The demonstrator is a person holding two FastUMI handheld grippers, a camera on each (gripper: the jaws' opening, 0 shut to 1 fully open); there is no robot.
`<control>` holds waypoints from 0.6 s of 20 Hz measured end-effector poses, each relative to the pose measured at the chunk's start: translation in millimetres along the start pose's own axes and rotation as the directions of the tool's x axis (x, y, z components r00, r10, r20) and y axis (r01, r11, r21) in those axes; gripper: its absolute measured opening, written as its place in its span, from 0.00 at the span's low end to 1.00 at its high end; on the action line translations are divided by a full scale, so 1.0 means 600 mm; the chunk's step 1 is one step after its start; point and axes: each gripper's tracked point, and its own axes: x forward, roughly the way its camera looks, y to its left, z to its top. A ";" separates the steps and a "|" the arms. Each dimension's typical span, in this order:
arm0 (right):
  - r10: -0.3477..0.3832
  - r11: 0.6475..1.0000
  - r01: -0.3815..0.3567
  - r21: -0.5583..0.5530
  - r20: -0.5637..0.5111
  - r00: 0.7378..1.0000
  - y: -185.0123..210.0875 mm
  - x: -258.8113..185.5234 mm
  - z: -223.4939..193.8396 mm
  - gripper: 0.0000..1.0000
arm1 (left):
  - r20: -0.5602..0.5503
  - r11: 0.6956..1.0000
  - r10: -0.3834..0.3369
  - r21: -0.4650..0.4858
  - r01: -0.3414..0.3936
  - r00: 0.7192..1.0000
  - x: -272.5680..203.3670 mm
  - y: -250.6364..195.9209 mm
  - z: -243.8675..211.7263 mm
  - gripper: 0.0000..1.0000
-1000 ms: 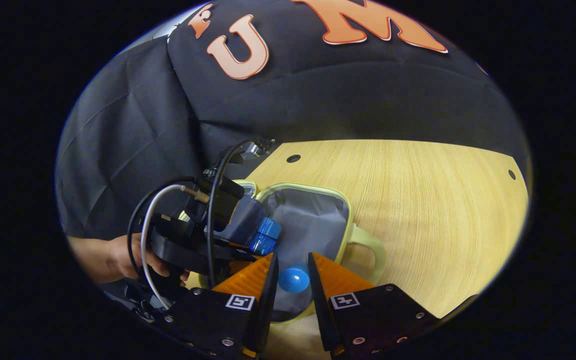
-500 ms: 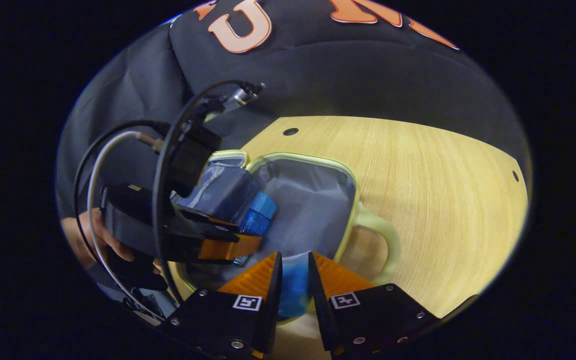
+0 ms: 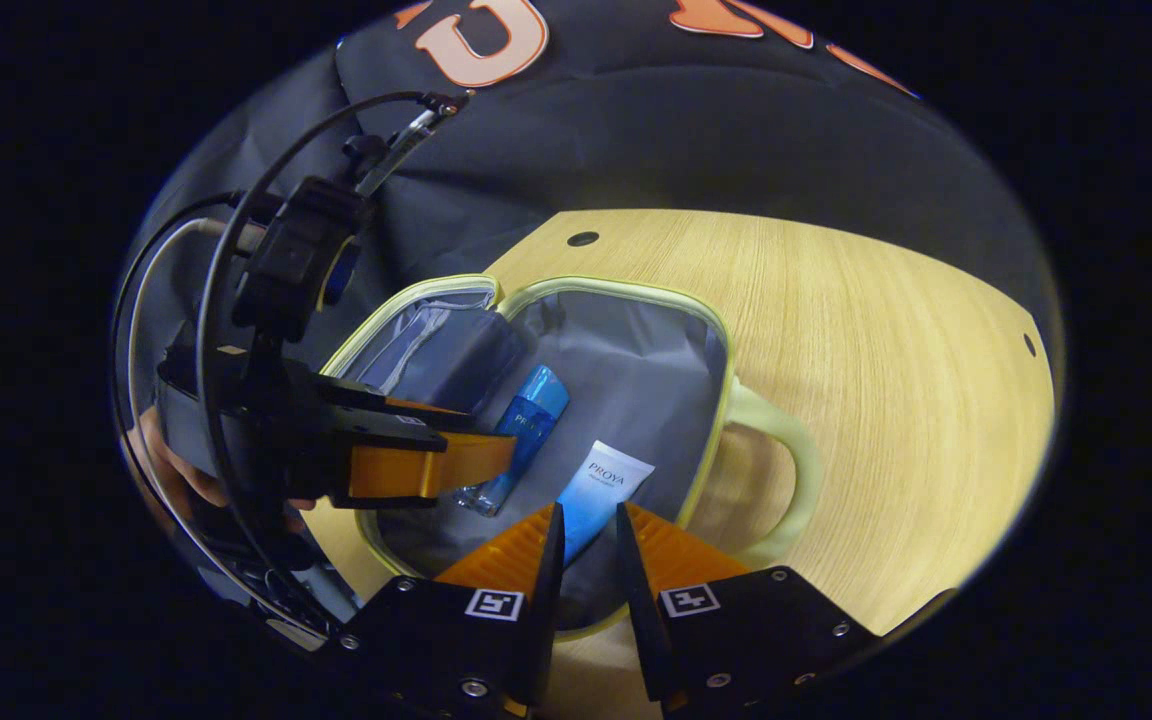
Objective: First open the suitcase, pack the skin care products into it, and then close the suitcase.
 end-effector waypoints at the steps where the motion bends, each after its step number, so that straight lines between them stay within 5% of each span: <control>1: -0.012 1.000 0.012 0.011 0.016 1.000 0.002 -0.006 -0.001 0.36 | 0.025 1.000 0.003 0.009 -0.003 1.000 -0.008 0.003 0.008 0.72; 7: -0.107 0.991 0.092 0.099 0.155 0.982 -0.045 -0.069 0.069 0.68 | 0.159 0.998 0.057 0.009 -0.060 0.986 -0.080 0.066 0.050 0.86; 12: -0.220 0.971 0.186 0.151 0.257 0.941 -0.093 -0.142 0.122 0.81 | 0.204 0.991 0.115 -0.093 -0.097 0.972 -0.124 0.170 0.041 0.86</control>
